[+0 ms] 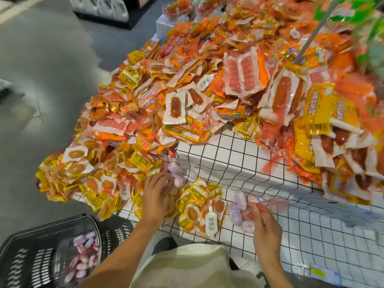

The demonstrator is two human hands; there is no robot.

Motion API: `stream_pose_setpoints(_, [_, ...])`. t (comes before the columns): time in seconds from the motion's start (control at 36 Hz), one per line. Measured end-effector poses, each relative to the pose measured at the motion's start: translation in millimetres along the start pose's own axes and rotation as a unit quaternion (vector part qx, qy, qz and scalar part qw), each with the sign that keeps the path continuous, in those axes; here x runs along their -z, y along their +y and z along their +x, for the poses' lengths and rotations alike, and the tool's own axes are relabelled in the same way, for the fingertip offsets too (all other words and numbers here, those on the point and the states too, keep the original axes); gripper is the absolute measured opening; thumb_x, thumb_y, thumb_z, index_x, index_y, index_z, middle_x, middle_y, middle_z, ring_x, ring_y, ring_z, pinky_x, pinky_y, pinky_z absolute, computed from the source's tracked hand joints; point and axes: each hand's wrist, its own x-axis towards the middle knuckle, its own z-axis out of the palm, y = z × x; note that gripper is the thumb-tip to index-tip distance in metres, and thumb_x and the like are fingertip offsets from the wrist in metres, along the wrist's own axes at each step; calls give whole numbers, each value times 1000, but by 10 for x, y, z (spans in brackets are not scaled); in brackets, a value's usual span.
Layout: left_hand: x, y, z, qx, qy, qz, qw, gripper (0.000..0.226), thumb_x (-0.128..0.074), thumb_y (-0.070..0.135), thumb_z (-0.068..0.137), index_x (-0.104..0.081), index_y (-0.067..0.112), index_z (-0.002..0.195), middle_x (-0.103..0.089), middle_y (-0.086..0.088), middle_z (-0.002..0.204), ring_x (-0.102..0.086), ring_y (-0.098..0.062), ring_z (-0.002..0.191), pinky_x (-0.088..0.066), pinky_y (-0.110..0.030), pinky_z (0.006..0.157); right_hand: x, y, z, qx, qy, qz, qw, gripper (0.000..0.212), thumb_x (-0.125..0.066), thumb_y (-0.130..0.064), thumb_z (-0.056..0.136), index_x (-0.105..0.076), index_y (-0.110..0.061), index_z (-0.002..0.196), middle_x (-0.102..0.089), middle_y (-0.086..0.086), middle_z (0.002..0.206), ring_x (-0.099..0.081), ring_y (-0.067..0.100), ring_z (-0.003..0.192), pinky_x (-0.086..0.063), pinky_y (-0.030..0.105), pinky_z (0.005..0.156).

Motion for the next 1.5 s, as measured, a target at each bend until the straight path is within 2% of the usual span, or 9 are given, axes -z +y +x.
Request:
stream_pose_setpoints(0.14, [54, 237, 22, -119, 28, -91, 988, 31, -68, -3, 88, -69, 2, 119, -61, -7, 132, -53, -26, 128, -44, -35, 106, 33, -193, 62, 45, 24, -30, 998, 35, -49, -30, 106, -70, -32, 79, -70, -29, 88, -63, -11, 86, -37, 1, 70])
stream_pose_setpoints(0.44, [-183, 195, -483, -159, -162, -68, 972, 34, -62, 9, 95, -65, 20, 127, -49, 10, 148, -38, -21, 144, -39, -39, 114, -137, 107, 114, 16, -50, 54, 997, 32, -58, -26, 103, -77, -25, 77, -78, -4, 93, -72, 13, 99, -59, 45, 85])
stream_pose_setpoints(0.58, [0, 239, -441, -47, -85, -85, 992, 34, -53, 17, 100, -60, 26, 132, -47, 9, 144, -46, -14, 136, -45, -24, 102, -102, 57, 116, 10, -59, 56, 997, 30, -57, -29, 103, -77, -31, 81, -78, -6, 91, -72, 11, 96, -55, 15, 73])
stream_pose_setpoints(0.69, [87, 299, -305, 146, 11, -92, 985, 19, -58, 13, 98, -68, 26, 108, -66, 8, 108, -62, -4, 99, -51, -24, 83, -97, 75, 153, 7, -69, 56, 996, 32, -57, -26, 104, -77, -29, 79, -77, -5, 92, -72, 10, 96, -56, 16, 74])
stream_pose_setpoints(0.83, [52, 470, -144, 406, -98, -263, 870, 8, -62, 12, 97, -69, 13, 101, -71, -6, 85, -66, -15, 69, -53, -30, 62, -100, 65, 168, 9, -63, 79, 995, 29, -57, -22, 103, -77, -23, 83, -76, -3, 90, -72, 13, 92, -53, 12, 75])
stream_pose_setpoints(1.06, [-210, 689, 14, 532, 6, -403, 745, 15, -66, 4, 92, -68, 4, 107, -69, -6, 105, -62, -21, 102, -49, -33, 80, -121, 142, 205, 9, -64, 75, 995, 26, -58, -24, 103, -77, -33, 87, -77, -3, 90, -72, 18, 96, -58, 46, 89])
stream_pose_setpoints(1.19, [-361, 811, 37, 548, 65, -394, 735, 32, -75, 12, 88, -67, 3, 117, -69, -10, 113, -62, -26, 108, -50, -45, 97, -121, 158, 184, 11, -60, 89, 994, 30, -58, -21, 103, -75, -41, 88, -77, -3, 89, -72, 12, 91, -56, 35, 87])
stream_pose_setpoints(1.31, [-410, 836, -20, 512, 93, -405, 752, 23, -78, 17, 87, -70, 14, 108, -70, 5, 99, -63, -8, 89, -51, -29, 77, -78, 194, 161, -4, -76, 104, 992, 21, -58, -19, 102, -75, -30, 98, -77, -5, 88, -70, 6, 92, -52, 16, 78])
stream_pose_setpoints(1.5, [-413, 807, -186, 370, 150, -305, 865, 4, -73, 16, 91, -71, 16, 95, -67, -7, 109, -62, -14, 99, -52, -23, 84, 18, 305, 105, -19, -103, 116, 988, 17, -64, -21, 98, -77, -32, 97, -77, -5, 97, -71, 6, 95, -52, 14, 77])
